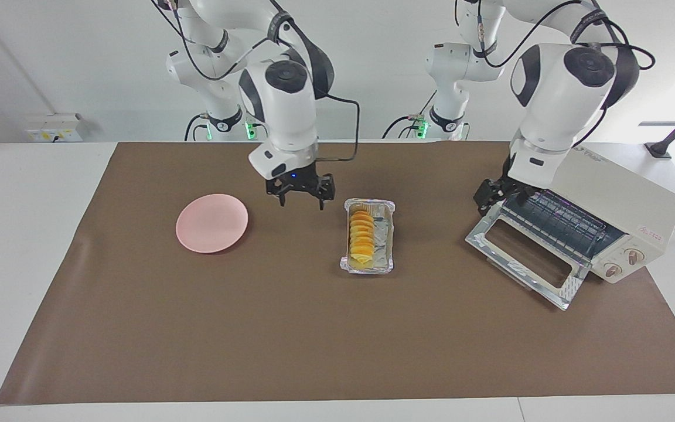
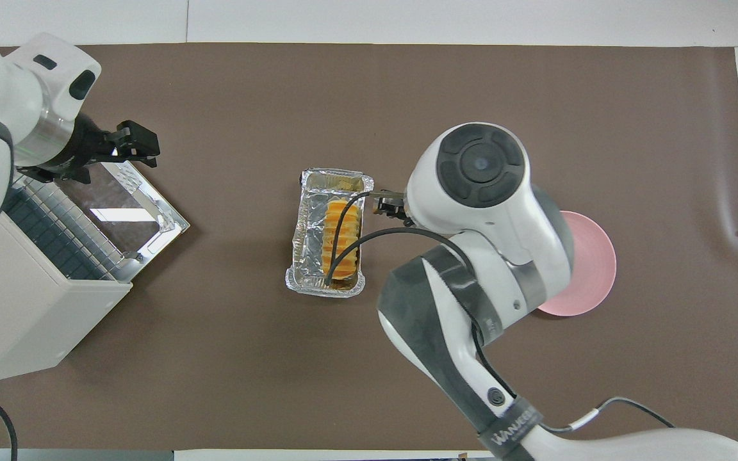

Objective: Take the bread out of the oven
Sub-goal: 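Set the tray down with the left gripper while the right gripper approaches, then grasp the foil tray edge with the right gripper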

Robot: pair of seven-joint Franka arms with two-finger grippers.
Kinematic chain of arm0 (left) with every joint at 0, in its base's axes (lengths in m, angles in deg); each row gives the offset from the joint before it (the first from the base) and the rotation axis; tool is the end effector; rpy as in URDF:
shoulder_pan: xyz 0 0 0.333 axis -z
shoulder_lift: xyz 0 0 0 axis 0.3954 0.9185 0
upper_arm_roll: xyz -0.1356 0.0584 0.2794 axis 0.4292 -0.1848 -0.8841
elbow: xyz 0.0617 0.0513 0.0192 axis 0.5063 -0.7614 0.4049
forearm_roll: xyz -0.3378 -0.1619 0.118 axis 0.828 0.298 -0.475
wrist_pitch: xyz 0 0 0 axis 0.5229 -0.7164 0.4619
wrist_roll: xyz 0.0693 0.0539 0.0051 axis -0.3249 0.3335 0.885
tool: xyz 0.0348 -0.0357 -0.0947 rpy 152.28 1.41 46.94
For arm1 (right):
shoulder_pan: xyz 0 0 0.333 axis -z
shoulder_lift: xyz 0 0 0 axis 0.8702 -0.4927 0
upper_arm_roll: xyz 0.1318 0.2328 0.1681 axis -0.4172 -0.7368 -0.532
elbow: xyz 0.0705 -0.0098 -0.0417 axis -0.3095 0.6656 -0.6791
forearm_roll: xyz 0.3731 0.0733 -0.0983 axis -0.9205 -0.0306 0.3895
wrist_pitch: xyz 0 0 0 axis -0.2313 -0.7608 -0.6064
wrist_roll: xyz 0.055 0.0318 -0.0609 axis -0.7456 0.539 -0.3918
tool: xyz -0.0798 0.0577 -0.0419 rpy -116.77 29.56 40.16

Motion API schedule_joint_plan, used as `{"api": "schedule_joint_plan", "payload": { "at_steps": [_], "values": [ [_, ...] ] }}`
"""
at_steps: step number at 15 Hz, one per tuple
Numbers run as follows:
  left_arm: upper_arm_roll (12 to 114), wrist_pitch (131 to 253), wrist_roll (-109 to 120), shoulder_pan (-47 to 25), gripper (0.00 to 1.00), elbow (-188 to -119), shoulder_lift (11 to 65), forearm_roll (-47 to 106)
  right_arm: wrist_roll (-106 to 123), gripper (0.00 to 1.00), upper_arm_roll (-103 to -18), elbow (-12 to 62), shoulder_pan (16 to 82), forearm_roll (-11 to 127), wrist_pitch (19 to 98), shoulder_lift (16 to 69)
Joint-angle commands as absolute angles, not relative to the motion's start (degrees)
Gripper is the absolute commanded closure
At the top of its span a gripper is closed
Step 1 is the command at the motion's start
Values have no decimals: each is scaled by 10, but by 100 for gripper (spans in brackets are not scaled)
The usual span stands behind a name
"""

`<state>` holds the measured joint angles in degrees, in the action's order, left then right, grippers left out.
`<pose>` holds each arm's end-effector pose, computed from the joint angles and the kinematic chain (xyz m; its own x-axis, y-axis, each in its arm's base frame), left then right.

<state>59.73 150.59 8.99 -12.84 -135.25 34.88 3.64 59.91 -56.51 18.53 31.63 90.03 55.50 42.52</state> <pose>0.5882 -0.1041 0.5529 0.9874 0.1568 -0.0225 0.1564 -0.9875 -0.0200 0.5458 0.3365 0.4424 0.9807 -0.1932 0.0302 -0.1926 -0.9811 -0.0191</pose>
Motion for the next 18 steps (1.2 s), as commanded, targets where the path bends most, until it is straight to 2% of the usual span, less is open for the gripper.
{"api": "schedule_joint_plan", "payload": {
  "at_steps": [1,3,6,11,12,13,14,15,18],
  "values": [
    [603,1472,44,-153,0,-1389,304,44,677,0,-558,64,281,911,550,304],
    [606,1459,41,-170,0,-1399,291,44,695,0,-560,32,275,925,562,260],
    [633,1447,16,-221,0,-1404,287,45,696,3,-558,53,274,927,615,248],
    [634,1448,1,-228,0,-1417,274,44,694,6,-556,89,276,950,652,237],
    [634,1444,-13,-228,0,-1414,275,44,696,18,-555,110,276,950,678,238],
    [634,1444,-13,-228,0,-1410,275,44,698,47,-554,124,274,950,693,238],
    [635,1445,-14,-227,0,-1410,276,44,699,87,-554,128,273,950,696,239],
    [636,1443,-15,-227,0,-1404,277,44,701,100,-554,127,273,950,695,239],
    [639,1426,-36,-228,0,-1391,271,44,698,100,-554,115,277,949,684,240]
  ]
}}
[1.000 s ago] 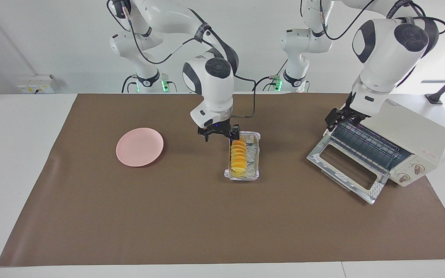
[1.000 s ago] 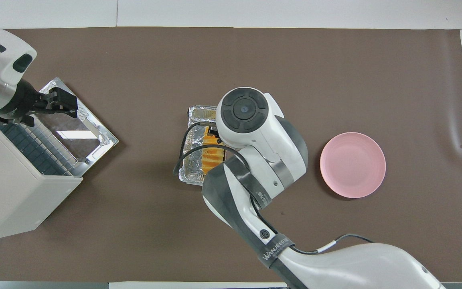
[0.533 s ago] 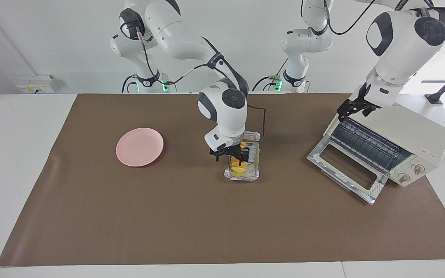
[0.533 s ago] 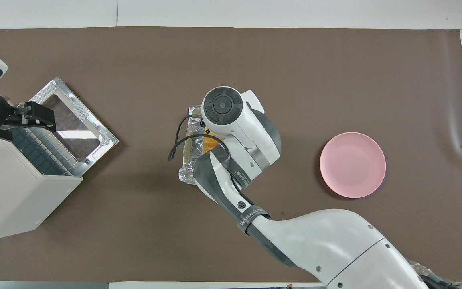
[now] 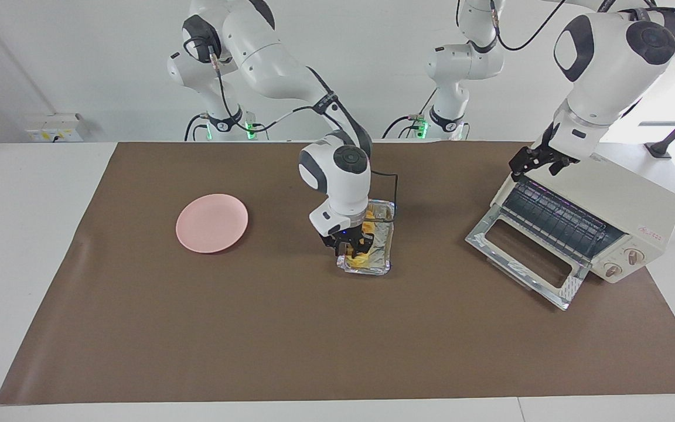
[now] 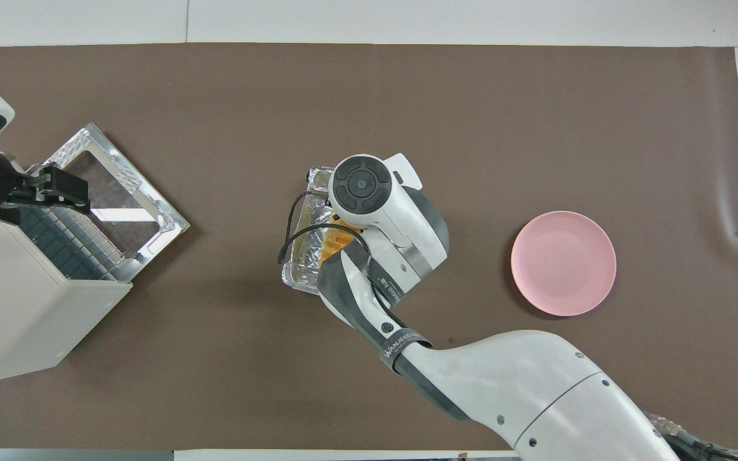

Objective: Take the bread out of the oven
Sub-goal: 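Grasp the foil tray edge with the right gripper, then lift the foil tray with the right gripper beside the pink plate, then tip the tray with the right gripper to slide bread onto the plate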

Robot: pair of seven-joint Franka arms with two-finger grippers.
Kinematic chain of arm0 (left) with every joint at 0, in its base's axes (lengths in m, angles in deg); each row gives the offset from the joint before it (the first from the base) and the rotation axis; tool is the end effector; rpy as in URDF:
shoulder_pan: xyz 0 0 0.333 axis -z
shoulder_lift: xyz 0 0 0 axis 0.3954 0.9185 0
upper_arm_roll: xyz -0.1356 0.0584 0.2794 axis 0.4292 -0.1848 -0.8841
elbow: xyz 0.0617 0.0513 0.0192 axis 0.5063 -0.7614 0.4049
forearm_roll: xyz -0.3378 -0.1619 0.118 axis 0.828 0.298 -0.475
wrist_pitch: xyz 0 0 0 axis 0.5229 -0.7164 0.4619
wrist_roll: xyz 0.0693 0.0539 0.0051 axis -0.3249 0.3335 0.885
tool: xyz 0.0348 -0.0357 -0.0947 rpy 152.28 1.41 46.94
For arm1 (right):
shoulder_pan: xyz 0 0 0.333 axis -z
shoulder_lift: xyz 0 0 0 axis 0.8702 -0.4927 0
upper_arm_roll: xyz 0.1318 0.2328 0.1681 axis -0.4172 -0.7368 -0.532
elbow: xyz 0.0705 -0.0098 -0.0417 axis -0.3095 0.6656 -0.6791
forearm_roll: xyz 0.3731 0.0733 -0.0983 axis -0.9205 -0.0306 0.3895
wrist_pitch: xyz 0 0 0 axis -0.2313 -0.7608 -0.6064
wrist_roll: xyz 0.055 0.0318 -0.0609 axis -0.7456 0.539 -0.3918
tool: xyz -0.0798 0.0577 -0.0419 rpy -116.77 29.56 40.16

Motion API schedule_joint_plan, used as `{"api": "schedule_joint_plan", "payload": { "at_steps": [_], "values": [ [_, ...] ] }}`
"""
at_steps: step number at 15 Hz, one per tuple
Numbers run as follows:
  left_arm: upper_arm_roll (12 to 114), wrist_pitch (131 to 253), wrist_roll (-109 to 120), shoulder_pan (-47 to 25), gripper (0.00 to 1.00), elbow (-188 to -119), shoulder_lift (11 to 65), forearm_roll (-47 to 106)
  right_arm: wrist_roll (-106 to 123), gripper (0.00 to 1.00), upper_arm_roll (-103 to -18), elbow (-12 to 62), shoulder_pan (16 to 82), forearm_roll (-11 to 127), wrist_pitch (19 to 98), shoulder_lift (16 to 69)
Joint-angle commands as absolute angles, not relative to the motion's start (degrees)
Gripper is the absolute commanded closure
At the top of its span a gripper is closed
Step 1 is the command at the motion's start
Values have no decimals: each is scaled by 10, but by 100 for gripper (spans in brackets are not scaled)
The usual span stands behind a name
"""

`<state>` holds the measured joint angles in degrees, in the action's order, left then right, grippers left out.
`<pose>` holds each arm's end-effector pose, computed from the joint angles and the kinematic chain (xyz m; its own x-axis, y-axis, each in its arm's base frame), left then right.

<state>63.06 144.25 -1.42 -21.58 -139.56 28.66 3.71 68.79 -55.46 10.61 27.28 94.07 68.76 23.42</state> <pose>0.5522 -0.0443 0.5710 0.9922 0.0717 -0.1023 0.0696 -0.9973 -0.0249 0.5813 0.4038 0.3033 0.9646 -0.2485 0.0881 -0.2476 -0.9686 -0.0208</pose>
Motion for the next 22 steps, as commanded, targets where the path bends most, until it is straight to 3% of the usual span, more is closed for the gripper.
{"api": "schedule_joint_plan", "payload": {
  "at_steps": [1,3,7,13,17,22],
  "values": [
    [639,1417,-36,-228,0,-1382,270,44,696,100,-554,93,280,949,661,240],
    [640,1395,-37,-228,0,-1366,269,44,678,100,-553,38,294,948,583,238],
    [640,1381,-41,-231,0,-1354,264,45,522,100,-560,-74,403,926,473,229],
    [643,1375,-41,-230,0,-1359,257,45,203,100,-560,-82,580,904,529,189],
    [641,1379,-35,-230,0,-1368,253,44,148,100,-556,-81,609,905,588,145],
    [640,1380,-34,-230,0,-1368,253,44,141,100,-555,-94,628,905,599,119]
  ]
}}
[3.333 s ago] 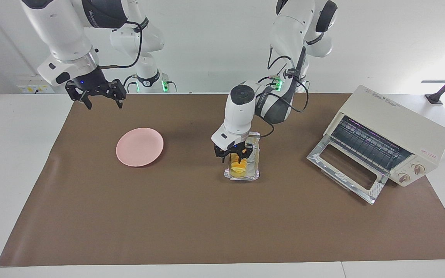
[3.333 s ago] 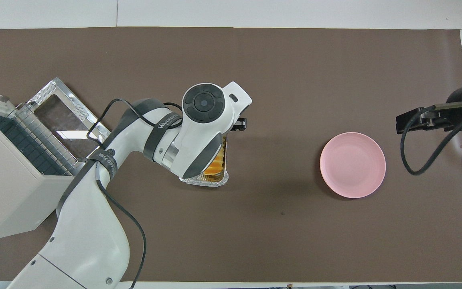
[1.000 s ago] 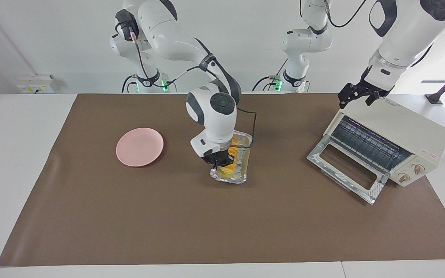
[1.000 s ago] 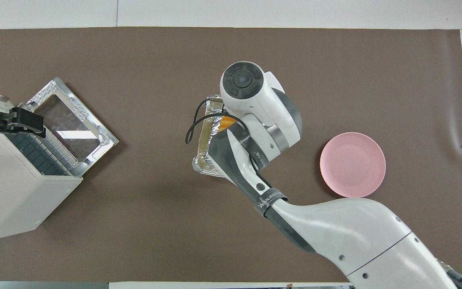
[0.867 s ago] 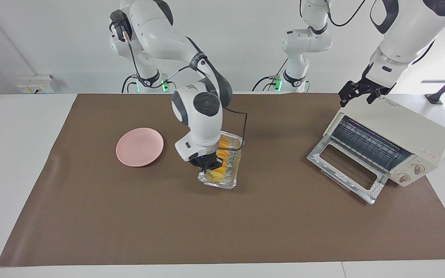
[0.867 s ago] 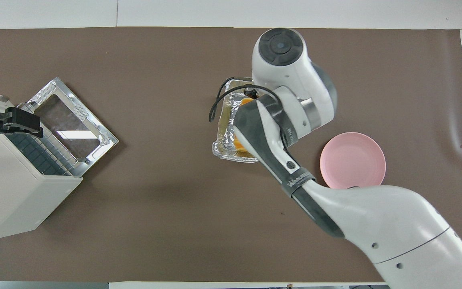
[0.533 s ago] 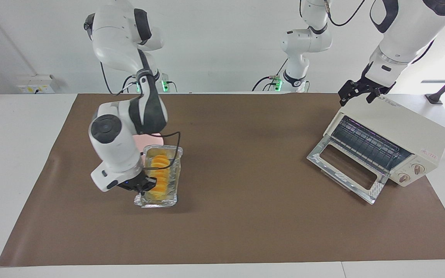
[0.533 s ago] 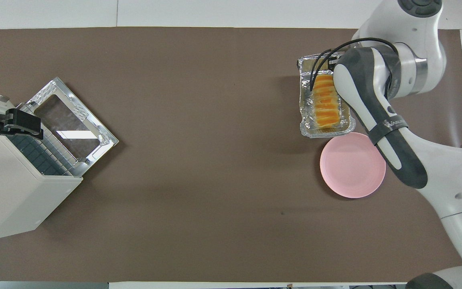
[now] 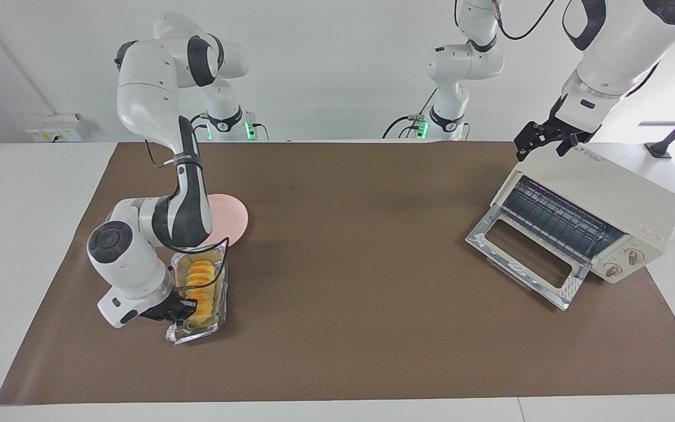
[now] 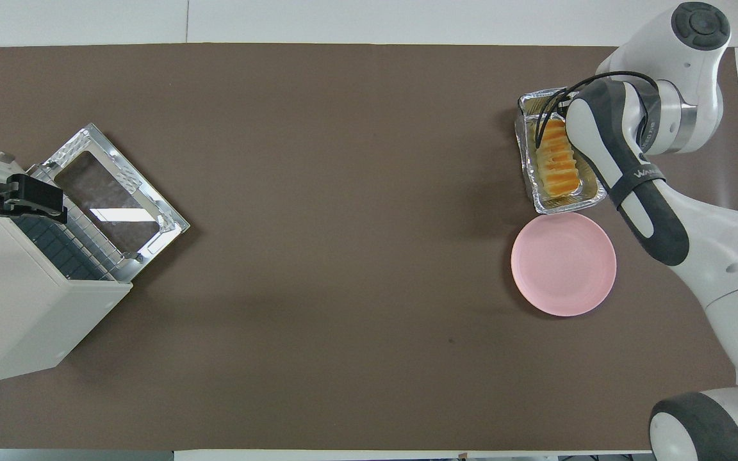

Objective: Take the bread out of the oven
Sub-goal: 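Tip the tray with the right gripper to slide bread onto the plate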

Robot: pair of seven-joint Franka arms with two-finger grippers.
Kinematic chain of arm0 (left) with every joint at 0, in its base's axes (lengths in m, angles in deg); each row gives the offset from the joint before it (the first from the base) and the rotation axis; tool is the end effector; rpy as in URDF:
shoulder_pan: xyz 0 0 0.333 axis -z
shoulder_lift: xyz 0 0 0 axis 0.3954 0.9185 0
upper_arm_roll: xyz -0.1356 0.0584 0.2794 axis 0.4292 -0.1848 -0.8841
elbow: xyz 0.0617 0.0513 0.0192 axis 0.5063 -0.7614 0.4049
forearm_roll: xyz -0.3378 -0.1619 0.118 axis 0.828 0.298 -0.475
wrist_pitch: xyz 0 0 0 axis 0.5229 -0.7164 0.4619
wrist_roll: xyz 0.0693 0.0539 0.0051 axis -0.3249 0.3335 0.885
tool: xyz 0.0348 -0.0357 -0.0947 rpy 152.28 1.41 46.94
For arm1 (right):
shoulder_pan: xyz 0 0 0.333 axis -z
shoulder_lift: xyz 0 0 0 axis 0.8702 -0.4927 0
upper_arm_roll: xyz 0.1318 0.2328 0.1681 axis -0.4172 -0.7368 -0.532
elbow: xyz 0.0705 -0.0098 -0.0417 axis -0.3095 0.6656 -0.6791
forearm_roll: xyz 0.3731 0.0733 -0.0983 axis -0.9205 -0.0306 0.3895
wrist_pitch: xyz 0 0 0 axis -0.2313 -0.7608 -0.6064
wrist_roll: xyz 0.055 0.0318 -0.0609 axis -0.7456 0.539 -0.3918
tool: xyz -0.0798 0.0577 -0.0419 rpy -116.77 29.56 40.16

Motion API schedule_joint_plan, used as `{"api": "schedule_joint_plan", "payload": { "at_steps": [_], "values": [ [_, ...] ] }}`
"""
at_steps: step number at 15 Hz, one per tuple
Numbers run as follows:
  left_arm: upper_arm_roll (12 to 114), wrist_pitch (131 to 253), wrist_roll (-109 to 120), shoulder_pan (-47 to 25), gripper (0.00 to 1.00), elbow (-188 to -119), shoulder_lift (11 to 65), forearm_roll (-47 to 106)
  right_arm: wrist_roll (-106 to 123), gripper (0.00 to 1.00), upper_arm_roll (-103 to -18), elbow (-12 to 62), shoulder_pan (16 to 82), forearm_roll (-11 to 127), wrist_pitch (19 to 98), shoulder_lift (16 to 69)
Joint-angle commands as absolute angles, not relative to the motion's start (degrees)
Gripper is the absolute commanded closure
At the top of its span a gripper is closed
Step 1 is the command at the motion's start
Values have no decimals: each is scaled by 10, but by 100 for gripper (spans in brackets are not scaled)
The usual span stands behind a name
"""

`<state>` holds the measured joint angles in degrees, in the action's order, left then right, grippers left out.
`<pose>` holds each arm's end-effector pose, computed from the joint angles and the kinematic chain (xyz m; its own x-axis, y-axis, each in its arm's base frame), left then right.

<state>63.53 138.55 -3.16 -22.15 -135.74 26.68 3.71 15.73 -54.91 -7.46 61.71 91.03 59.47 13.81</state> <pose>0.5357 -0.0424 0.6132 0.9939 0.0443 -0.1011 0.0422 -0.9988 -0.0236 0.7556 -0.0029 0.3129 0.9980 0.0275 0.0564 0.0265 -0.9995 0.0184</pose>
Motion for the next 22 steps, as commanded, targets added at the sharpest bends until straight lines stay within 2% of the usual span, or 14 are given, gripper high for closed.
{"api": "schedule_joint_plan", "payload": {
  "at_steps": [1,2,3,6,8,10,11,17,18,19,20,22],
  "values": [
    [640,1380,-34,-230,0,-1368,253,44,141,91,-555,-93,626,904,592,127],
    [640,1380,-33,-230,0,-1368,253,44,142,13,-556,-92,623,904,591,137],
    [640,1380,-34,-230,0,-1368,253,44,142,0,-555,-87,621,906,577,155],
    [640,1380,-34,-230,0,-1368,253,44,144,0,-556,-90,612,909,506,180],
    [640,1380,-34,-230,0,-1368,253,44,158,0,-555,-90,598,910,503,183],
    [640,1380,-33,-230,0,-1368,253,44,184,14,-554,-84,582,916,524,182],
    [640,1380,-34,-230,0,-1368,253,44,189,17,-554,-66,580,920,537,184],
    [640,1380,-34,-230,0,-1368,253,44,190,19,-554,90,579,927,680,231],
    [640,1380,-34,-230,0,-1368,253,44,190,37,-554,109,579,927,700,236],
    [640,1380,-34,-230,0,-1368,253,44,190,73,-554,116,580,927,712,238],
    [640,1380,-34,-230,0,-1368,253,44,190,100,-553,112,579,927,707,238],
    [640,1380,-33,-230,0,-1368,253,44,184,100,-554,101,585,929,689,238]
  ]
}}
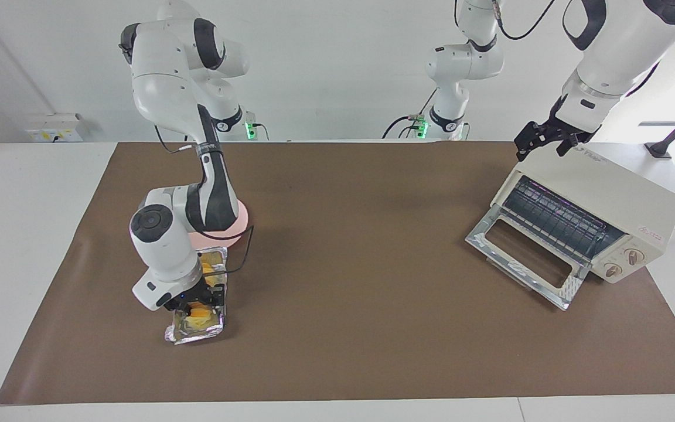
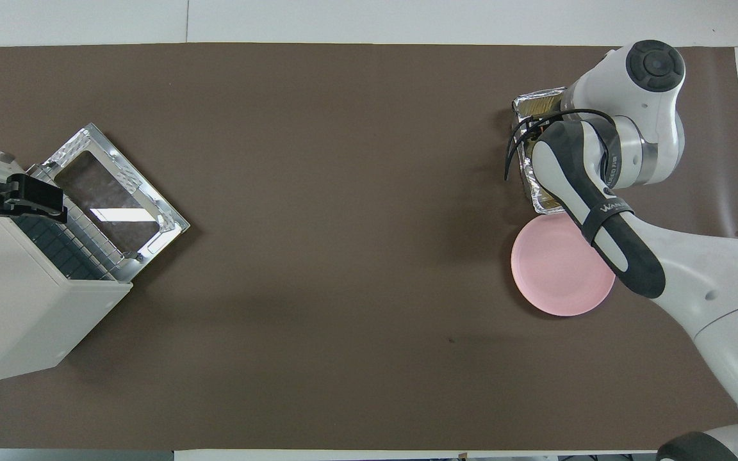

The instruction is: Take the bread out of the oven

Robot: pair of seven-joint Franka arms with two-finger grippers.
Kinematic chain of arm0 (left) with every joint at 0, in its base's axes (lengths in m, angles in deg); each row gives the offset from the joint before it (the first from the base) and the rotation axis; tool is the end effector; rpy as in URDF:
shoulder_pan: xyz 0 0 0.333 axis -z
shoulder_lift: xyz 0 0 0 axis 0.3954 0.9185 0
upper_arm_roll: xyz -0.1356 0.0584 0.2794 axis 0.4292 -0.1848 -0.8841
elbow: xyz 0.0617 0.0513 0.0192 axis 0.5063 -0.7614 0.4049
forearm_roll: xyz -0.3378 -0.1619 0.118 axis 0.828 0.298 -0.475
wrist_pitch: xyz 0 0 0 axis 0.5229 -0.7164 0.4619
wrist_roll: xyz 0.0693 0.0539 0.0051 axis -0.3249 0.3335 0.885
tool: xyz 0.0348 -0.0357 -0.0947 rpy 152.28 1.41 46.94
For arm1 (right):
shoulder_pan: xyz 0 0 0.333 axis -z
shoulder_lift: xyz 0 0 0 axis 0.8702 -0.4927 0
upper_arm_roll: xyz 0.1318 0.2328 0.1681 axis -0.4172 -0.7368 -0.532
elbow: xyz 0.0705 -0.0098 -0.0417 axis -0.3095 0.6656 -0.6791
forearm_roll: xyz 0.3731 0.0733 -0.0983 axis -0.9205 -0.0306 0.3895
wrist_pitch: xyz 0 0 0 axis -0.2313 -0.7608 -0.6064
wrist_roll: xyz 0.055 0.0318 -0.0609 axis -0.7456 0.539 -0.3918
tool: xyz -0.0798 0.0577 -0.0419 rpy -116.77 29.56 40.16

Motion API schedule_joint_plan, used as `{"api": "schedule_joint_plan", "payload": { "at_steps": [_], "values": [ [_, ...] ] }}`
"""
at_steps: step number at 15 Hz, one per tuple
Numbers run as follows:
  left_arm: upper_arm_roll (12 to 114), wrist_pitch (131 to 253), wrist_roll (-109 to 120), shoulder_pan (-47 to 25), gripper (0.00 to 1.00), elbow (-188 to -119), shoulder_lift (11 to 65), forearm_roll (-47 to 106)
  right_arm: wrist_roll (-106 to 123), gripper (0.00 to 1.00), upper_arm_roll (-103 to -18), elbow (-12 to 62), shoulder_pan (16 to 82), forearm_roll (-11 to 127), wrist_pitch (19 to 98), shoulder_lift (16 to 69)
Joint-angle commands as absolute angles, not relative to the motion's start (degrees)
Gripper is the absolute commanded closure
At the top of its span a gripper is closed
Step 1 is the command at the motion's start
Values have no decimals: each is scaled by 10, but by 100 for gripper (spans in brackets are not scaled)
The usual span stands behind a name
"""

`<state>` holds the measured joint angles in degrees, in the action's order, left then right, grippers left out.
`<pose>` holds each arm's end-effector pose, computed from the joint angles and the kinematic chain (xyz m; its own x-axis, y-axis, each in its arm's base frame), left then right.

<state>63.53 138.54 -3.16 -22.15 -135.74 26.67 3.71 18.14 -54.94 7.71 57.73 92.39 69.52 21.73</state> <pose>0.5356 -0.0424 0.6133 0.9939 0.0443 -0.1011 0.0422 -0.9988 -0.0236 0.7185 0.0496 0.3068 0.9914 0.0774 0.1060 0.0741 -0.9967 0.0347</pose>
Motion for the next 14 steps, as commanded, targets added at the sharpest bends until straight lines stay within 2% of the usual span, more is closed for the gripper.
{"api": "schedule_joint_plan", "payload": {
  "at_steps": [1,5,7,8,10,12,14],
  "values": [
    [640,1380,-34,-230,0,-1368,253,44,181,100,-554,87,587,931,674,238],
    [640,1380,-34,-230,0,-1368,253,44,181,100,-555,-7,581,933,521,242],
    [640,1380,-34,-230,0,-1368,253,44,187,100,-558,9,578,924,466,293],
    [640,1380,-34,-230,0,-1368,253,44,188,100,-558,43,578,923,443,328],
    [640,1380,-34,-230,0,-1368,253,44,189,100,-558,165,579,909,457,426],
    [640,1380,-34,-230,0,-1368,253,44,188,100,-558,301,584,892,520,515],
    [640,1380,-34,-230,0,-1368,253,44,189,100,-558,441,585,889,615,588]
  ]
}}
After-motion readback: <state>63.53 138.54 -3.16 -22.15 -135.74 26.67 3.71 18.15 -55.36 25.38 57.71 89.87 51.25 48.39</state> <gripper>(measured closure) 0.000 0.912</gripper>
